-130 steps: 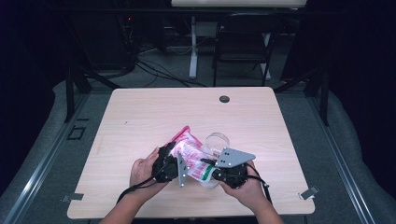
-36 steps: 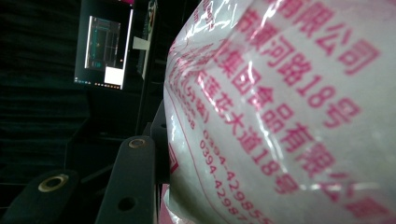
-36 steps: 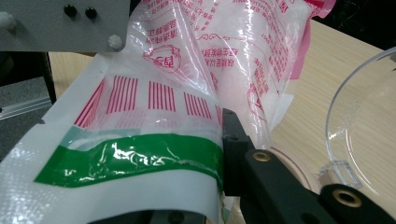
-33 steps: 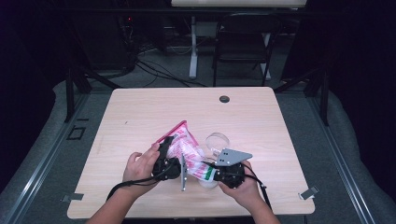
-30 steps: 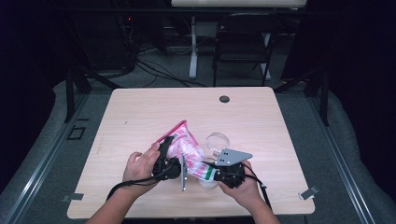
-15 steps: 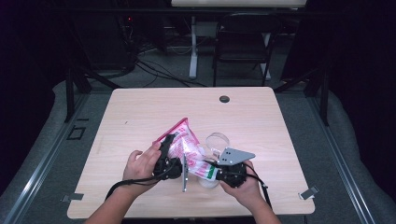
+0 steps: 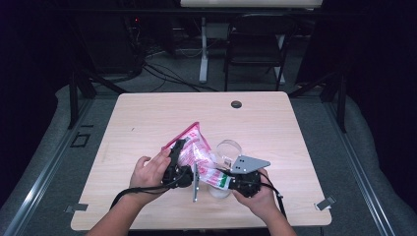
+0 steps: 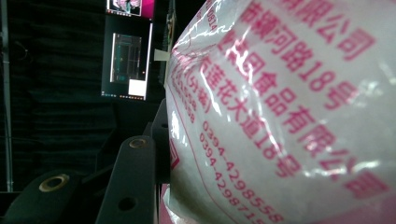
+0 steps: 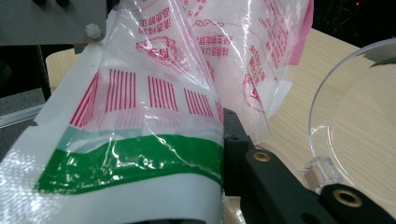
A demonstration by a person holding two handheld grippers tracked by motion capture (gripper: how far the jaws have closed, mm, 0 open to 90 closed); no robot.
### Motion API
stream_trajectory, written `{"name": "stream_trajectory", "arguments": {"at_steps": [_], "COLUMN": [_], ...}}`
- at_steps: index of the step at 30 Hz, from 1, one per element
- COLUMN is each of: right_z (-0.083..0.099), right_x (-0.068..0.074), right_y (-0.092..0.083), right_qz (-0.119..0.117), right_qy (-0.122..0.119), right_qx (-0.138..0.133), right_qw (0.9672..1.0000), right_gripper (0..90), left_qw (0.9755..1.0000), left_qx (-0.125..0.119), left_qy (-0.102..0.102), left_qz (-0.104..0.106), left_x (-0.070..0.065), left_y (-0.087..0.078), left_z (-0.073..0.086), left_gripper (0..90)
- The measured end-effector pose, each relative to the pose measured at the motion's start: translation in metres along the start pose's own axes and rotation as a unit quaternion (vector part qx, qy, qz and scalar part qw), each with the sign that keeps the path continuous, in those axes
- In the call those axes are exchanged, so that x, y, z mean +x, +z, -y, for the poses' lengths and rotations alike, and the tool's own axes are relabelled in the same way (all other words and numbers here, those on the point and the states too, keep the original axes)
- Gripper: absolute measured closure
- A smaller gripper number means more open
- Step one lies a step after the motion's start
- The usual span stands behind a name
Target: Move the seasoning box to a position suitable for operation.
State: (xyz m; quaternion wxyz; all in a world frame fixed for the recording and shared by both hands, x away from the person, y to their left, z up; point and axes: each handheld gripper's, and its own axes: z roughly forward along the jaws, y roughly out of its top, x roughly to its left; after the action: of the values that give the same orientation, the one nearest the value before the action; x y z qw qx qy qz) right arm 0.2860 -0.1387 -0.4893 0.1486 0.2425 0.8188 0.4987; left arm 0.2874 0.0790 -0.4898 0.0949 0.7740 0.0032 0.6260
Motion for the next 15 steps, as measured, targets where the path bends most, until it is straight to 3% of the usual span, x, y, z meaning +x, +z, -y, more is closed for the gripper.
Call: {"name": "stream_trajectory", "arguments": {"at_steps": [15], "right_z": [0.0019], "right_x": [-0.0025], "right_y": [0.0002], "right_qz": [-0.002], "right_qy": [0.003], "right_qx": [0.003], "right_qw": [1.0000], "right_gripper": [89.9], "left_qw": [0.9999], "left_qx": [-0.004], "left_qy": [0.007], "left_qz": [-0.011], "left_x": [0.0027], "left_y": [-0.0007], "left_z": [-0.0026], "left_gripper": [61.2]}}
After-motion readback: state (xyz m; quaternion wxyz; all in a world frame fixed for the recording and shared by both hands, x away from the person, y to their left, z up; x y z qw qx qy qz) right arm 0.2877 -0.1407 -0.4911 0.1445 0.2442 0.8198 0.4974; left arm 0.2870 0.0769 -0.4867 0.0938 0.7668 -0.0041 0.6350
